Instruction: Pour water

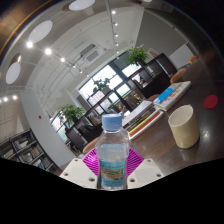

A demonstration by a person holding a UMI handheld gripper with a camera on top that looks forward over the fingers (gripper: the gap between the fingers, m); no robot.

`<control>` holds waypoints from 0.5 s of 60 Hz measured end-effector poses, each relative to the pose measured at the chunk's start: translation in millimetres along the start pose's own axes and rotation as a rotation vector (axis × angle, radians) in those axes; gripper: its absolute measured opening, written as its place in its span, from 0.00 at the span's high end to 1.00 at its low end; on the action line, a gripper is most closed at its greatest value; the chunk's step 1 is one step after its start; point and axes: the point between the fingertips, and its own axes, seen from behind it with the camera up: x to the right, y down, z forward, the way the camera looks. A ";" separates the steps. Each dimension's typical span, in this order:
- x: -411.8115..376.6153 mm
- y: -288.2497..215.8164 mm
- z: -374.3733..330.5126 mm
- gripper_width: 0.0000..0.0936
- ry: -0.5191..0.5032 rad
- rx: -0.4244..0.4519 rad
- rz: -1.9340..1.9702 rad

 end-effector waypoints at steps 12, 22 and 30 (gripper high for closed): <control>15.3 -67.5 10.2 0.69 -0.070 0.135 0.525; 29.8 -103.9 14.8 0.68 -0.142 0.228 0.919; 39.3 -130.3 8.3 0.67 -0.178 0.304 1.180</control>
